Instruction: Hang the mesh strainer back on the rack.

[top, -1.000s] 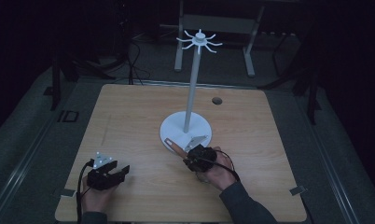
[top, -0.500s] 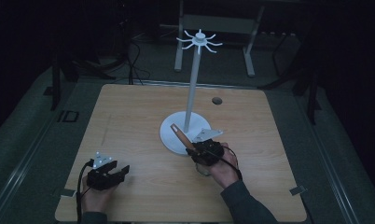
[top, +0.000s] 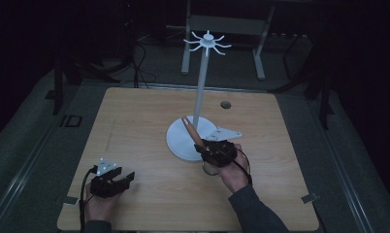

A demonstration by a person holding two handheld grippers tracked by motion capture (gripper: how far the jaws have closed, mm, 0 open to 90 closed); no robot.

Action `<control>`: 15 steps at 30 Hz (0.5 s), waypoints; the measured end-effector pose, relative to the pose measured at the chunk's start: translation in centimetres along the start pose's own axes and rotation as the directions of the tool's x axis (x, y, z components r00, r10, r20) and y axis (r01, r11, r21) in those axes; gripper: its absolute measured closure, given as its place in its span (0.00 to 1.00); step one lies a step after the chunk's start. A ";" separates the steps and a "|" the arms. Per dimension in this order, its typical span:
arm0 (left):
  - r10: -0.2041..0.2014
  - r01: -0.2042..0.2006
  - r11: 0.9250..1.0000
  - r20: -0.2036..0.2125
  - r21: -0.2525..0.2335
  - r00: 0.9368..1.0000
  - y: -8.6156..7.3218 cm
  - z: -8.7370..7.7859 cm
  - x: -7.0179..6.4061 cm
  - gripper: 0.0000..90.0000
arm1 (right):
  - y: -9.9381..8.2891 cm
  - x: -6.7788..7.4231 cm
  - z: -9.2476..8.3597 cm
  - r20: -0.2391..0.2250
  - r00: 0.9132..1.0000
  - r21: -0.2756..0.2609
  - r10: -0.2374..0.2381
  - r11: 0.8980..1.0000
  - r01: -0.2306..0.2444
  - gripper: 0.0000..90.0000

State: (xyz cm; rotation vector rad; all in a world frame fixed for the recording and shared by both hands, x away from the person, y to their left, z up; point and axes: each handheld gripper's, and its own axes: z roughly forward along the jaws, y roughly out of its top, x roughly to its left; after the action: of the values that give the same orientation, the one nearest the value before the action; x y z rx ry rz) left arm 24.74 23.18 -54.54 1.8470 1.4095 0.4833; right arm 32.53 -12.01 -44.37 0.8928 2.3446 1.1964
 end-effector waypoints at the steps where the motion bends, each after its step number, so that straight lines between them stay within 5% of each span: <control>1: 0.001 -0.001 1.000 0.000 0.001 1.000 0.0 0.0 0.0 0.48 | 0.1 0.0 -0.1 0.002 1.000 -0.008 -0.002 1.000 0.002 0.77; 15: 0.000 0.000 1.000 0.000 0.001 1.000 0.0 0.0 0.0 0.48 | 1.4 0.0 -1.0 0.011 1.000 -0.082 0.007 0.997 -0.006 0.76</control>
State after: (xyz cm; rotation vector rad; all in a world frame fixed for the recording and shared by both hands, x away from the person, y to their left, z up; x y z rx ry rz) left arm 24.72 23.23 -54.51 1.8478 1.4096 0.4831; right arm 32.48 -11.98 -42.65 0.8774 2.2677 1.2767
